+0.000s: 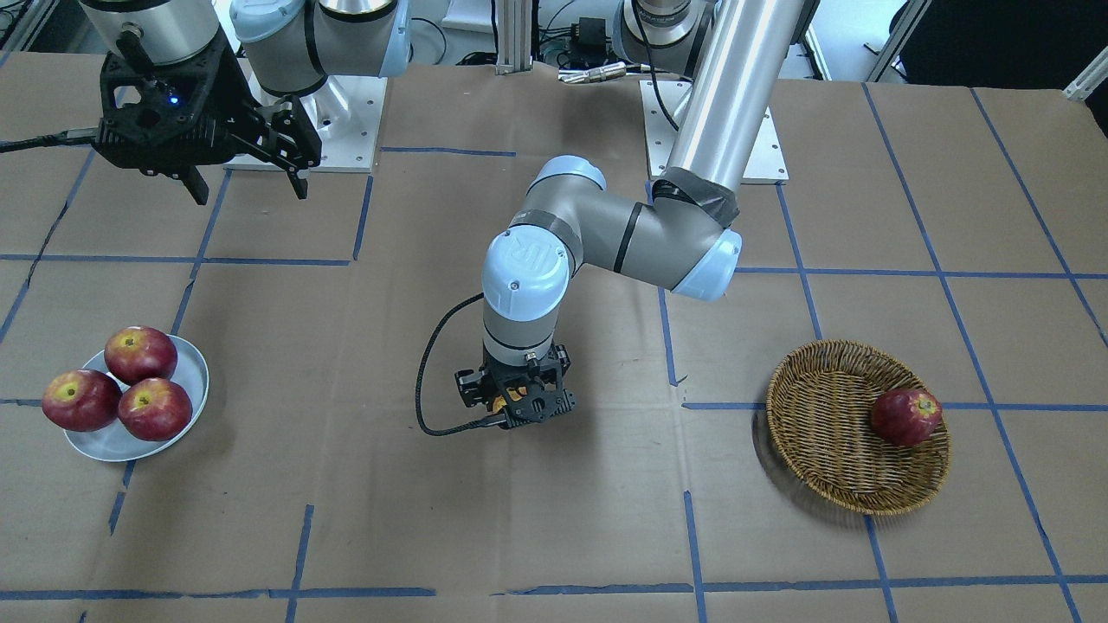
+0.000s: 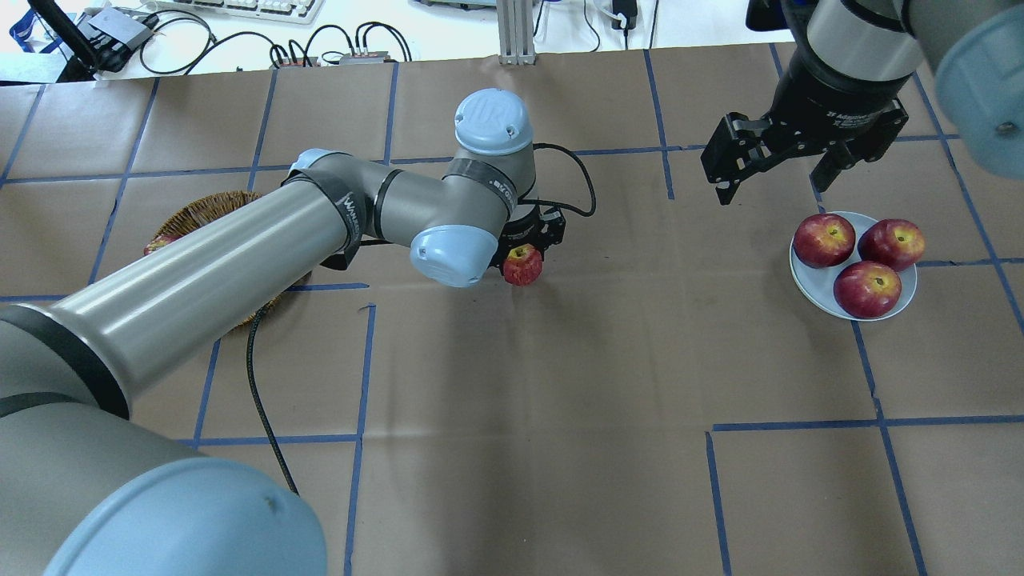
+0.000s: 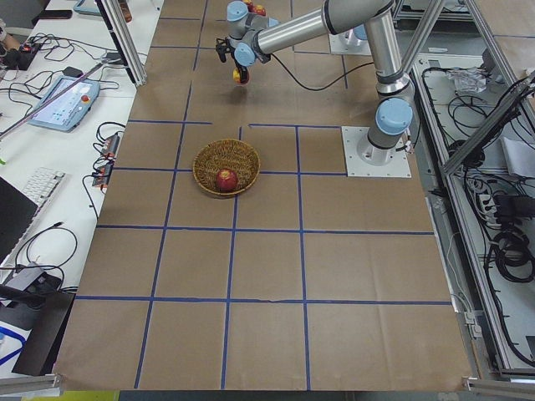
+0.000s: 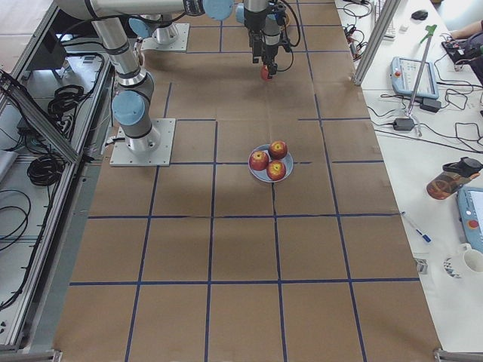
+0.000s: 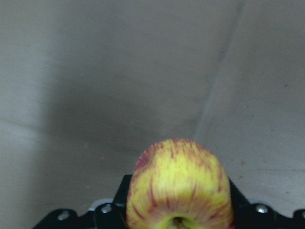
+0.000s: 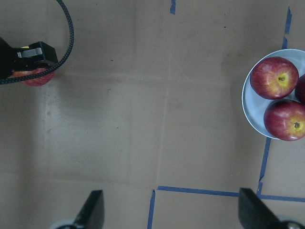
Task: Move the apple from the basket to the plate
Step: 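Carry the striped apple with the left gripper toward the table center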
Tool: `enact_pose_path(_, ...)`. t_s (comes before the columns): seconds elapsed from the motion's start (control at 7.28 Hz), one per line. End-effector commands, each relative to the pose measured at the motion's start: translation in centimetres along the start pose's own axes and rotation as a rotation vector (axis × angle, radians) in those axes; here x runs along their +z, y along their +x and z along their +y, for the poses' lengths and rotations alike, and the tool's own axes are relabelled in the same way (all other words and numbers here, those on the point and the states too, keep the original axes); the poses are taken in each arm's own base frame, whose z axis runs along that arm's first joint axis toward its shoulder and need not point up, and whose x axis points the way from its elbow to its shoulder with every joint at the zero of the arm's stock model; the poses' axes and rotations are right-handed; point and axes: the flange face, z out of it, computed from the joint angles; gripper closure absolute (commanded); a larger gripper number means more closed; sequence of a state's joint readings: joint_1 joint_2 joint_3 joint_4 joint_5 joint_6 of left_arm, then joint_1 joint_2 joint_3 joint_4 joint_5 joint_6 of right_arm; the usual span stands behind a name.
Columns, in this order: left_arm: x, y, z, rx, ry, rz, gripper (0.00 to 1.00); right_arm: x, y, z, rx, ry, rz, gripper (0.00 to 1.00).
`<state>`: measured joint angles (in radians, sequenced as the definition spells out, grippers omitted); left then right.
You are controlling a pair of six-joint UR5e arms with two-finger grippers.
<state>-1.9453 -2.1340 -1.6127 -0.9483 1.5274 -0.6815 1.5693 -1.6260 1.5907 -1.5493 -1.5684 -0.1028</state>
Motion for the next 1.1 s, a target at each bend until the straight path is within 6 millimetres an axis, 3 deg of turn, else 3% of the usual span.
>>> enact_pose_path(0.0, 0.85, 0.27, 0.73, 0.01, -0.013, -0.007, 0.33, 0.01, -0.01, 0.02, 0.0, -0.001, -0.001, 0.0)
enact_pose_path(0.69, 1.22, 0.12, 0.62, 0.026, -0.006, -0.011, 0.33, 0.0, 0.0, 0.0, 0.0, 0.0, -0.001, 0.0)
enact_pose_path(0.82, 1.34, 0.05, 0.69, 0.024, -0.008, -0.013, 0.24, 0.07, -0.08, 0.03, -0.001, -0.001, -0.001, 0.0)
enact_pose_path(0.96, 1.34, 0.05, 0.69, 0.024, -0.008, -0.013, 0.09, 0.07, -0.01, 0.01, 0.0, -0.001, -0.001, 0.0)
